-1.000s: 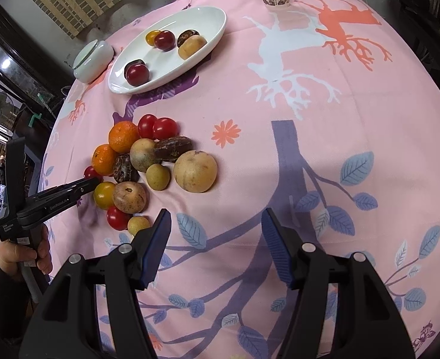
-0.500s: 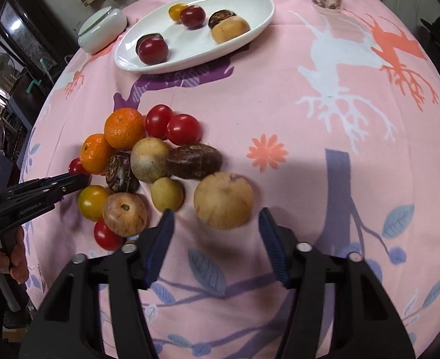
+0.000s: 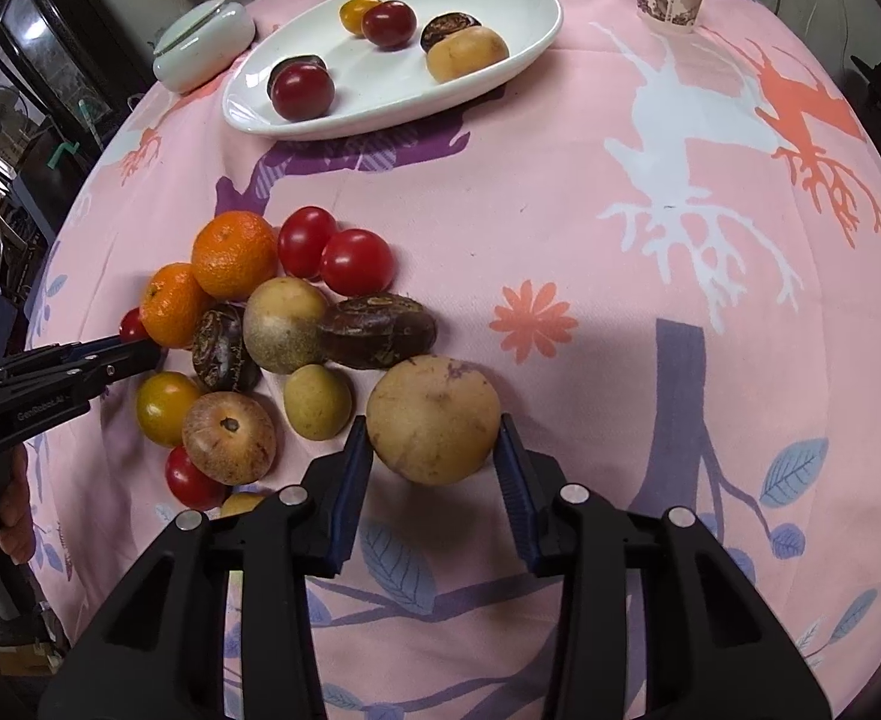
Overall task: Organize fruits
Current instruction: 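Grasp the red tomato with left tool while right tool grasps pepino melon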
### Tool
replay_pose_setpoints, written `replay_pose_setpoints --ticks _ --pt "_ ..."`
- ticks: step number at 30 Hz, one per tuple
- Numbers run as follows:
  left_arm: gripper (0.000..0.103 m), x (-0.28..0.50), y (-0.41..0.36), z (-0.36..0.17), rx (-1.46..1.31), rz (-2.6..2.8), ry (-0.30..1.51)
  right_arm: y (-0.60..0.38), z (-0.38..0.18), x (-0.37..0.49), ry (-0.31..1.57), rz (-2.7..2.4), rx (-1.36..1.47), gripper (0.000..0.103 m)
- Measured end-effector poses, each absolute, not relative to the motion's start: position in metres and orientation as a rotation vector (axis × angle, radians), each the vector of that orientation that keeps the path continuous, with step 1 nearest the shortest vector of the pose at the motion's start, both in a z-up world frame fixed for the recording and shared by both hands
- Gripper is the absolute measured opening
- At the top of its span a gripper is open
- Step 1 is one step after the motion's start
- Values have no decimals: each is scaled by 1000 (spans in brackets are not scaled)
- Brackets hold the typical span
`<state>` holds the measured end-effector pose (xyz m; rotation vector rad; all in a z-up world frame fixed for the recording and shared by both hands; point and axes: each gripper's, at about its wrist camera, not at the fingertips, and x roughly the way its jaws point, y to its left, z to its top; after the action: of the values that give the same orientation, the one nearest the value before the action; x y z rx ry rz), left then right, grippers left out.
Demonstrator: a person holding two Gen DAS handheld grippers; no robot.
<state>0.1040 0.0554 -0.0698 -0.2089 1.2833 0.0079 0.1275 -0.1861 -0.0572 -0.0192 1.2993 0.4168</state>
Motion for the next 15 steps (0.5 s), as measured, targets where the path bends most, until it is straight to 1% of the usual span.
replay_pose_setpoints --ticks 2,8,10,11,12,15 --pt "41 103 58 -69 -207 18 1281 -192 -54 125 1299 413 -11 41" --pt "44 108 56 -71 -184 13 1278 -210 -47 115 1298 393 13 41" --pt "42 111 55 -73 -176 7 1272 -213 -46 113 1300 391 21 41" --pt "31 112 53 -72 -170 -3 1262 -214 -45 112 1299 388 23 41" --pt "29 112 51 -72 -160 -17 1257 -215 -44 111 1297 388 29 41" --pt "29 112 48 -71 -149 -20 1265 -214 -40 110 1288 394 45 41"
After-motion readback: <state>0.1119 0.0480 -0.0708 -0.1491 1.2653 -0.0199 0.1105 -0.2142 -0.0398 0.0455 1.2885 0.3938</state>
